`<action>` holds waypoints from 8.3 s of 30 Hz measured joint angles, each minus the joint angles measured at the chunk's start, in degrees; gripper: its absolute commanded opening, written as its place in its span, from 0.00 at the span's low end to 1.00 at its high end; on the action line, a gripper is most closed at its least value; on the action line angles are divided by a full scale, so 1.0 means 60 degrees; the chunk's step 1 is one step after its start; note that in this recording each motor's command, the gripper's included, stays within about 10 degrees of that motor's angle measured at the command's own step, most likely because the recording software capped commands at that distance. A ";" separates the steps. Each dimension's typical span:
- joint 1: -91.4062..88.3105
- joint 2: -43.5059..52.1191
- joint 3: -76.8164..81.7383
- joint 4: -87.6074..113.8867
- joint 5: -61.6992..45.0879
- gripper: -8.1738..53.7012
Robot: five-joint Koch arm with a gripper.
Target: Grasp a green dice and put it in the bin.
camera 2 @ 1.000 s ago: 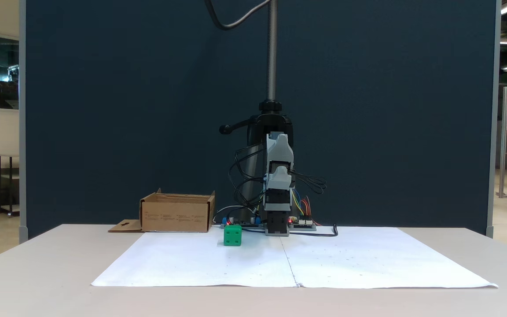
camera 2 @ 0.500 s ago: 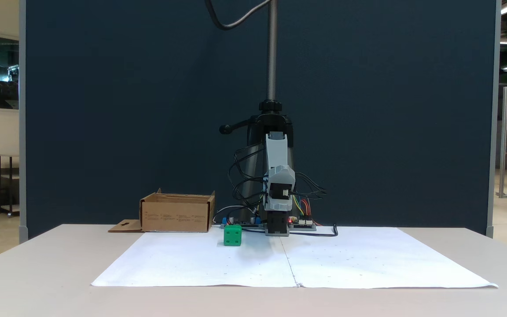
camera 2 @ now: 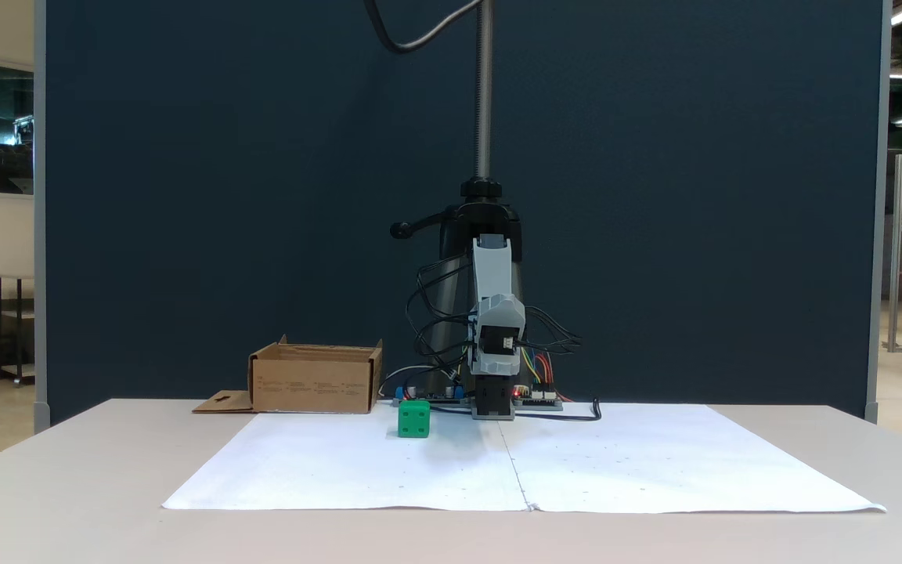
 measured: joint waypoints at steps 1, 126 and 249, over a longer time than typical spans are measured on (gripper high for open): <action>0.0000 0.0000 0.0000 0.0000 0.0000 0.83; 0.9141 -0.4248 -1.1045 2.2222 -0.6650 0.88; 0.8320 -0.5537 -0.7676 1.5820 -0.6665 0.32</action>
